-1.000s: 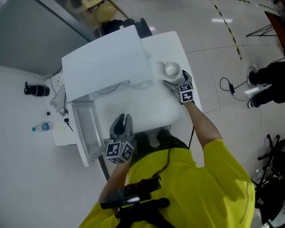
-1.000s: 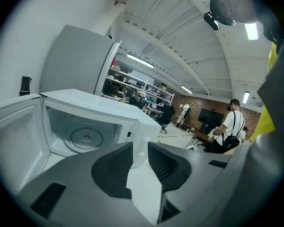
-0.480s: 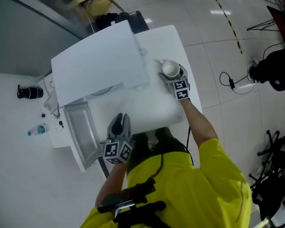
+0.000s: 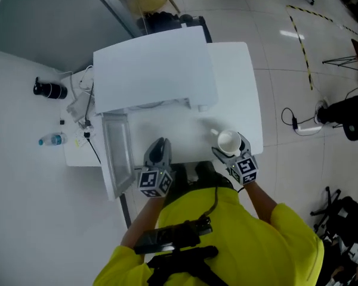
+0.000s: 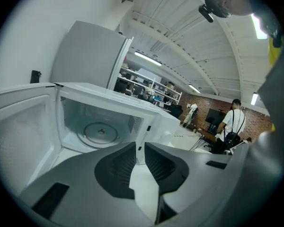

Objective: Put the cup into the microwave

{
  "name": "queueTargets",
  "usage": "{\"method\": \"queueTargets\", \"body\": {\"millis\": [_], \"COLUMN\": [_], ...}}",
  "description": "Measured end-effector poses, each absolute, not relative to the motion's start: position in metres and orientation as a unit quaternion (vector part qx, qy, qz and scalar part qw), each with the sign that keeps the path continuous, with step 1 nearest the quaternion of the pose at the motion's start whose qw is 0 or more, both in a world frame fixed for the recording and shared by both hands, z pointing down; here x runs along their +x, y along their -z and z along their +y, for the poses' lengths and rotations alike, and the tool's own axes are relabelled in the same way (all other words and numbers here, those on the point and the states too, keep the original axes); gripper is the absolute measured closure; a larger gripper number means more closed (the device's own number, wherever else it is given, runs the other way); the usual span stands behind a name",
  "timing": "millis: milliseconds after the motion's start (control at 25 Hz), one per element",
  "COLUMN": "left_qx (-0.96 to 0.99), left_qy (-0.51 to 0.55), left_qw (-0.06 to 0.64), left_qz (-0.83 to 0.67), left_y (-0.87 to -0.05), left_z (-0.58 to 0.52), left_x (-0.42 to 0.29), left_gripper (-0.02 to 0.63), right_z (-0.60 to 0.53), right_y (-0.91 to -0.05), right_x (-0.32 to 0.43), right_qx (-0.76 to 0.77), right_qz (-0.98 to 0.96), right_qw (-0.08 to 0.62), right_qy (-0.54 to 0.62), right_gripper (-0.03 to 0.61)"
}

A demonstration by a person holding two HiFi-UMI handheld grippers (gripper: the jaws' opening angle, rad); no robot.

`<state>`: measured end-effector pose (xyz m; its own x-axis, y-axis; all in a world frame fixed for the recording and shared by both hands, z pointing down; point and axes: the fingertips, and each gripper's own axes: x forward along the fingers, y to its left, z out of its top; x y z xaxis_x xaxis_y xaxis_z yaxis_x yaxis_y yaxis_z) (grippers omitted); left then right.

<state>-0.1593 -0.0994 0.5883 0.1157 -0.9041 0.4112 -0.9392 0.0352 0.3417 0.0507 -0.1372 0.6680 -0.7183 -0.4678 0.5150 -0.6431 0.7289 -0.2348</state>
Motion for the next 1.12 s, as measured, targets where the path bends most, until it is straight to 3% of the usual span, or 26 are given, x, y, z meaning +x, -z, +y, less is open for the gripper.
{"method": "queueTargets", "body": {"millis": [200,520,1120], "left_qx": [0.672,0.648,0.658], "left_qy": [-0.024,-0.015,-0.009], "left_qw": [0.266,0.269,0.274], "left_qz": [-0.69,-0.712,-0.702], "left_y": [-0.587,-0.595,-0.599], "left_z": [-0.088,-0.067,-0.094], "left_x": [-0.203,-0.263,-0.296], "left_gripper": [0.569,0.571,0.571], "right_z": [-0.106,-0.174,-0.263], "right_y": [-0.661,-0.675,-0.715], "right_x": [-0.054,-0.225,-0.312], "right_qx": [0.219,0.207,0.257], "right_qz": [-0.93,-0.954,-0.946], "right_qw": [0.209,0.163,0.174], "right_qy": [-0.21,-0.141,-0.092], "right_gripper": [0.112,0.112,0.114]}}
